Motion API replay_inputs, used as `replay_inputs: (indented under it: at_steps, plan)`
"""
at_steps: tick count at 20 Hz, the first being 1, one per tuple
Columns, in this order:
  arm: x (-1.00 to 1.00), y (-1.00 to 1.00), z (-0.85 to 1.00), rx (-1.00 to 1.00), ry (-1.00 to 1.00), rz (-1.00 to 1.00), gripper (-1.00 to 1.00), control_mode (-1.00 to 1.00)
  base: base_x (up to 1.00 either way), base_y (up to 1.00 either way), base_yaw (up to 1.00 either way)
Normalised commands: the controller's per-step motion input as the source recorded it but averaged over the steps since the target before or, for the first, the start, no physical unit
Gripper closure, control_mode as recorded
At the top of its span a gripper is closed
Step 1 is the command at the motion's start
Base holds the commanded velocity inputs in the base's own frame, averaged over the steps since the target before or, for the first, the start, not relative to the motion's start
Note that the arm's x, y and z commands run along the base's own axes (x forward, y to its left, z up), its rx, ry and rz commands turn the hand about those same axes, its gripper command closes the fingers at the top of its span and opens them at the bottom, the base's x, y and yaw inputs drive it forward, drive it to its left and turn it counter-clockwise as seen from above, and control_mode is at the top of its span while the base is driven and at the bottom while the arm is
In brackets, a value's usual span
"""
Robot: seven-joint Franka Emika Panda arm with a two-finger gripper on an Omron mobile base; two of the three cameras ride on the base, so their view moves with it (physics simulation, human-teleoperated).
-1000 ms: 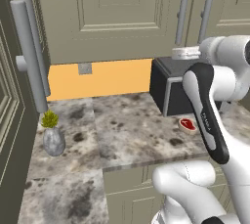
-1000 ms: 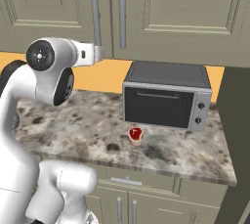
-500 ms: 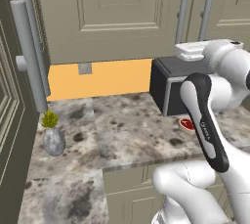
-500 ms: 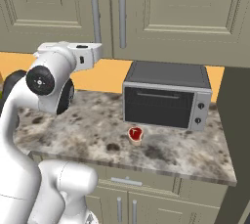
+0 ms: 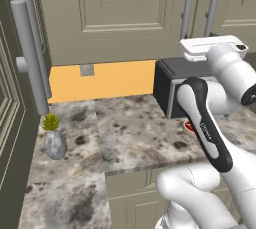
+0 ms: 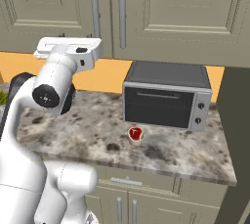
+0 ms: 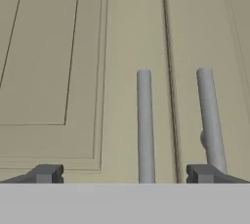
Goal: Retrieve the bowl from the cabinet, then place the raw meat into the bowl to avoid contamination.
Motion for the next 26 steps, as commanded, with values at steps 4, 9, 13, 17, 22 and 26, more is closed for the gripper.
replay_inputs:
  at_steps: [4,9,13,17,22,26]
  plan:
    - [0.02,0.00,0.22,0.01,-0.09,0.00,-1.00,-1.00,0.00,0.00,0.00]
    - [0.18,0.00,0.09,0.00,0.00,0.00,-1.00,-1.00,0.00,0.00,0.00]
    - [0.22,0.00,0.02,0.00,0.02,0.00,-1.00,-1.00,0.00,0.00,0.00]
    - [0.20,0.00,0.00,0.00,0.02,0.00,-1.00,-1.00,0.00,0.00,0.00]
    - [0.22,0.00,0.00,0.00,0.00,0.00,-1.00,-1.00,0.00,0.00,0.00]
    - [0.30,0.00,0.00,0.00,0.00,0.00,-1.00,-1.00,0.00,0.00,0.00]
